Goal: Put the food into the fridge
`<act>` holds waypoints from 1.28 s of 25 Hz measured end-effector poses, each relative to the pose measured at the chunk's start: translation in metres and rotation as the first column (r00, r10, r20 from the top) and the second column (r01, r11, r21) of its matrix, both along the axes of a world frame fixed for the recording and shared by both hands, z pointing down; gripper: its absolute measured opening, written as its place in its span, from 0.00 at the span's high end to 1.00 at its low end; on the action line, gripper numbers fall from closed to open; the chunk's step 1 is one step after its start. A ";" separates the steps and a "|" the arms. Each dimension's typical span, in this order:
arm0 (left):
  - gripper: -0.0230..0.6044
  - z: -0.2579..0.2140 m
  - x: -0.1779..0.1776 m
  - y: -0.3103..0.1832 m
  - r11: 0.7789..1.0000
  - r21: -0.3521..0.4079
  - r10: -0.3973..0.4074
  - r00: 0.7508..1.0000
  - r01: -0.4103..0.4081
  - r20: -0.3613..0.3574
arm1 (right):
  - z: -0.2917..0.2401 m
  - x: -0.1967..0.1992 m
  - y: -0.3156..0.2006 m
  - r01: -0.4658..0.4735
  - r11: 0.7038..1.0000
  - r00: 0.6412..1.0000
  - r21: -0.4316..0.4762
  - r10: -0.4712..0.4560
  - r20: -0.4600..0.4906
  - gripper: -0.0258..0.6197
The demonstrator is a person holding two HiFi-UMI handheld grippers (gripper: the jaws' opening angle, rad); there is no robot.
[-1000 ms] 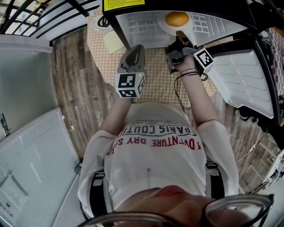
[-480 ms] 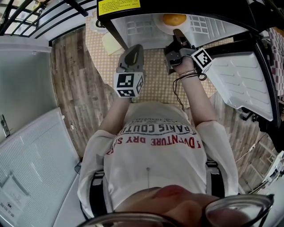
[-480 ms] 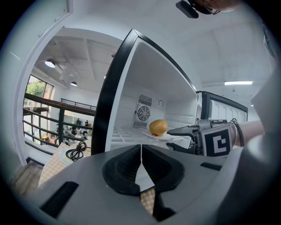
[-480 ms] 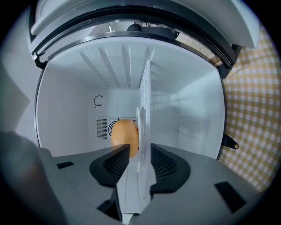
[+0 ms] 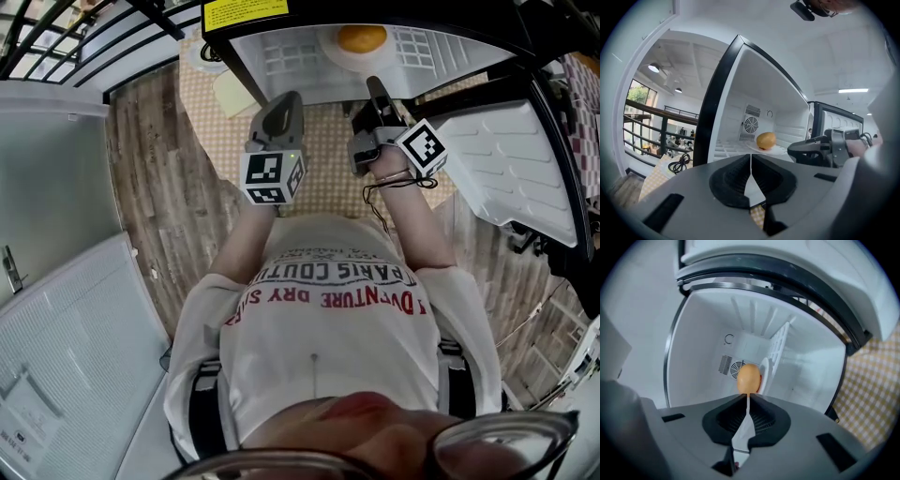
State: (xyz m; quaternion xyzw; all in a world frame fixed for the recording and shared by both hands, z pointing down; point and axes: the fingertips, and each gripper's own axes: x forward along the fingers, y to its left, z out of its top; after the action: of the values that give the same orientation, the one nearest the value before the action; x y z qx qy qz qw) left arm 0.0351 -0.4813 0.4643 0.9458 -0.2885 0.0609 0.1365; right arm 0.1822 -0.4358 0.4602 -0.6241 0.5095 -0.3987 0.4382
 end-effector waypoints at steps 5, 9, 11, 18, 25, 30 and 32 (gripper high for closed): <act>0.92 -0.020 -0.003 0.008 0.999 0.032 0.011 1.000 -0.010 -0.029 | -0.019 -0.016 0.022 0.046 0.998 0.966 -0.044 -0.055 -0.251 0.92; 0.92 -0.026 -0.008 0.016 0.999 0.034 0.023 0.999 -0.022 -0.031 | -0.025 -0.035 0.033 0.076 0.989 0.811 -0.125 -0.134 -0.569 0.92; 0.92 -0.026 -0.011 0.020 0.999 0.036 0.030 0.999 -0.029 -0.030 | -0.030 -0.048 0.038 0.072 0.983 0.645 -0.166 -0.173 -0.745 0.92; 0.92 -0.032 -0.012 0.032 0.997 0.058 0.058 0.998 -0.056 -0.032 | -0.044 -0.082 0.050 0.086 0.982 0.416 -0.169 -0.189 -0.890 0.92; 0.92 -0.036 -0.010 0.044 0.995 0.069 0.069 0.997 -0.066 -0.038 | -0.034 -0.097 0.051 0.111 0.969 0.353 -0.223 -0.248 -0.902 0.92; 0.92 -0.034 -0.013 0.047 0.997 0.050 0.064 0.997 -0.062 -0.043 | -0.033 -0.096 0.051 0.106 0.966 0.340 -0.237 -0.259 -0.904 0.92; 0.92 -0.034 -0.014 0.046 0.997 0.042 0.061 0.997 -0.059 -0.048 | -0.032 -0.095 0.051 0.107 0.967 0.352 -0.231 -0.255 -0.901 0.92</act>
State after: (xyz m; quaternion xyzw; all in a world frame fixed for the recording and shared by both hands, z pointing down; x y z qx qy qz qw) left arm 0.0212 -0.4349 0.4307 0.9578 -0.2578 0.0359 0.1222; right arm 0.0873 -0.3851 0.4283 -0.7069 0.7047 -0.0604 -0.0105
